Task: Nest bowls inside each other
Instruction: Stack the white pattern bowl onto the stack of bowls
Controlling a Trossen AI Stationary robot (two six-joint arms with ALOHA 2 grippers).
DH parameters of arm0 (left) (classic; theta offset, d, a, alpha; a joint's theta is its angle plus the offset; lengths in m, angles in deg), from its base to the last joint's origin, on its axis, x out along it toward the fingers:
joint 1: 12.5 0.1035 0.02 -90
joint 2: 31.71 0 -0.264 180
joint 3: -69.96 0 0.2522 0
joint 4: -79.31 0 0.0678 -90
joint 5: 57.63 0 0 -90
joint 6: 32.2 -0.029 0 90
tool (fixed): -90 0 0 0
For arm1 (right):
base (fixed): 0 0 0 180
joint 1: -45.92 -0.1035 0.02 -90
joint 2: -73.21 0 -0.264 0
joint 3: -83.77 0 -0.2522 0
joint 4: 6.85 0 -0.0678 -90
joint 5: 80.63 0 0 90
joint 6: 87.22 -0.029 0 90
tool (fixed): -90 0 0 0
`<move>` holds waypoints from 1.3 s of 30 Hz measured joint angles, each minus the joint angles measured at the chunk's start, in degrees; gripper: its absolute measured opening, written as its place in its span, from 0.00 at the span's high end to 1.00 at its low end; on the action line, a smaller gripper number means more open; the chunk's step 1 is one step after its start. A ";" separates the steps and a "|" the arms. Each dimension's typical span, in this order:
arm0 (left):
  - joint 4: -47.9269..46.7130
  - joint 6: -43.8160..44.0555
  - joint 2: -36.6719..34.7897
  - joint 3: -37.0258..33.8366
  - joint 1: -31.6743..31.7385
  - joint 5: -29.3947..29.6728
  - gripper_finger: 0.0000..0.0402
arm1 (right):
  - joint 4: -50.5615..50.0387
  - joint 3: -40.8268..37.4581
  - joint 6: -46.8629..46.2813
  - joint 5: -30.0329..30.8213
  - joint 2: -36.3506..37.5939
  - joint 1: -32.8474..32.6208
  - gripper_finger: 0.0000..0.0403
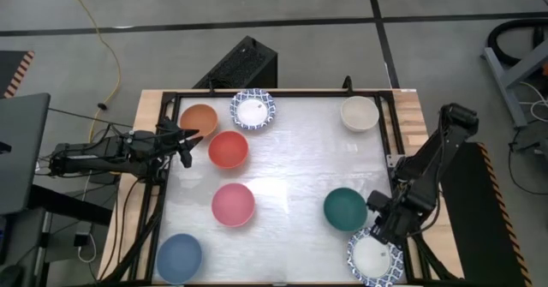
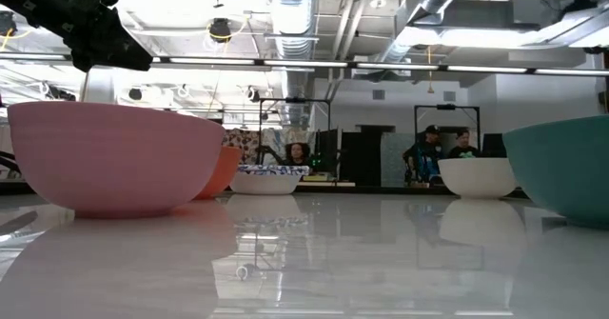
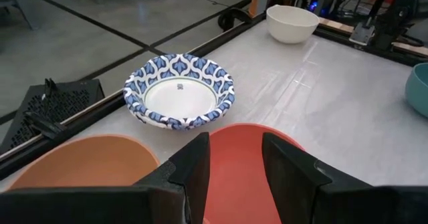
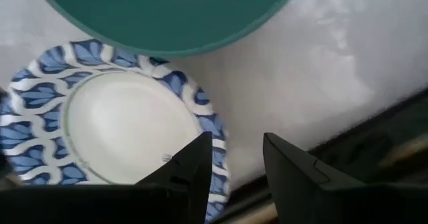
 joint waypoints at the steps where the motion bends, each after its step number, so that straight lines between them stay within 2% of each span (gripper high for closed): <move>1: 0.00 0.01 0.02 0.00 0.02 0.00 0.69 | 1.43 -1.09 -0.46 0.02 0.34 -0.01 0.62; 8: -0.02 0.00 0.00 0.00 0.00 -0.02 0.69 | 7.17 -5.75 -0.18 -0.04 0.68 -0.58 0.62; 18: -0.06 0.85 0.02 0.00 0.01 0.34 0.69 | 6.77 -5.78 1.50 0.56 0.67 -4.41 0.67; 22: -0.28 0.87 0.02 0.00 0.00 0.37 0.69 | 4.81 -5.78 5.65 0.40 0.66 -4.63 0.69; 31: -0.28 0.87 0.02 0.00 0.01 1.33 0.69 | 4.33 -5.78 2.57 0.27 0.22 -4.61 0.69; 39: -0.28 0.87 0.01 0.00 0.00 1.49 0.69 | 8.09 -5.76 3.91 2.05 0.22 -4.61 0.69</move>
